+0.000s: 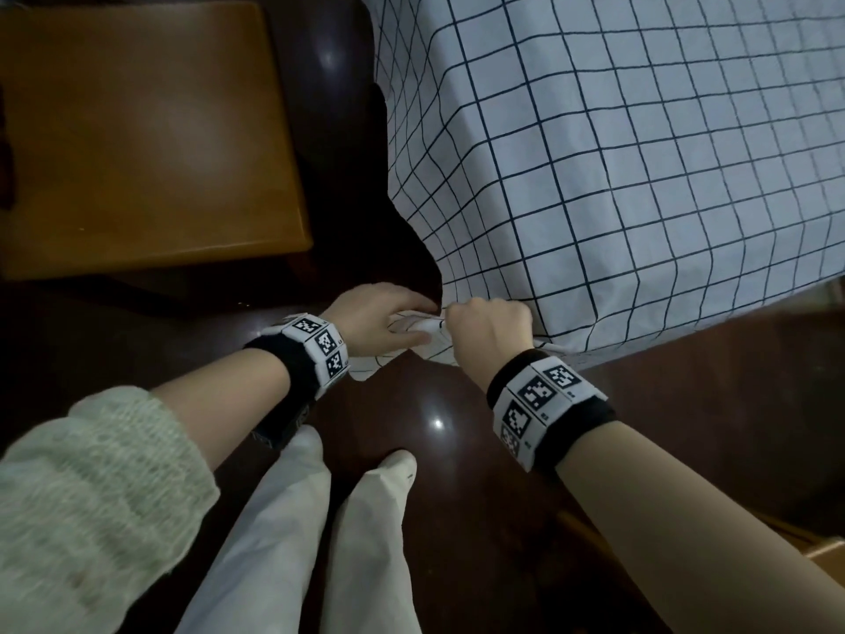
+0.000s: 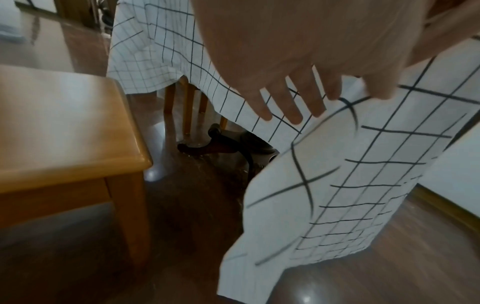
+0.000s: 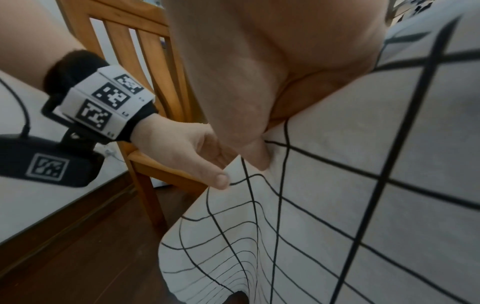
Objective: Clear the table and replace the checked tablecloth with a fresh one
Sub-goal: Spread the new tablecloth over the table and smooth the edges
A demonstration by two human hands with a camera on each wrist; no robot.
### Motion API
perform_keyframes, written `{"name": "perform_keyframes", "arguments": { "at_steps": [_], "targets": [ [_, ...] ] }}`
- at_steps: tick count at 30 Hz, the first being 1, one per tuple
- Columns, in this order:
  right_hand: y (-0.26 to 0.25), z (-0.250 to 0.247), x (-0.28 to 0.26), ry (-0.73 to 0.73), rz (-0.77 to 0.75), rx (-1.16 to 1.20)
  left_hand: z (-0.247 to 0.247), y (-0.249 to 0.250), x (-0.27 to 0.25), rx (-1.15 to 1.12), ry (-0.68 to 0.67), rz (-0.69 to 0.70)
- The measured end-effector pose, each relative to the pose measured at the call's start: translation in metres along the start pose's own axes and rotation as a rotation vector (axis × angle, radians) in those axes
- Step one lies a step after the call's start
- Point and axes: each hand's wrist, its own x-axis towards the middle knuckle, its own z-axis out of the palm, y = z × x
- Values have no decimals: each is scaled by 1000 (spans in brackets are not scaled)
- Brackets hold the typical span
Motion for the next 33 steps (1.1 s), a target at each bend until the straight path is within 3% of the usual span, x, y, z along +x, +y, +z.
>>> {"name": "perform_keyframes", "arguments": {
  "at_steps": [5,9,15,23,26,28,33],
  "targets": [
    [3,-1,-14,18,23,41,7,3,1,-1,95,26],
    [10,-2,-33,71,-4,-1,1,-2,-6,57,24,-61],
    [26,3,-62,413,13,-153,-6,0,-10,86,-32,-105],
    [41,10,-70,461,40,-94,-9,8,-6,180,43,-112],
    [42,9,-65,492,59,-15,-8,21,0,207,3,-106],
    [43,11,-62,508,64,16,-3,35,6,182,-16,-60],
    [46,17,-59,546,84,20,7,67,23,-6,127,161]
  ]
}}
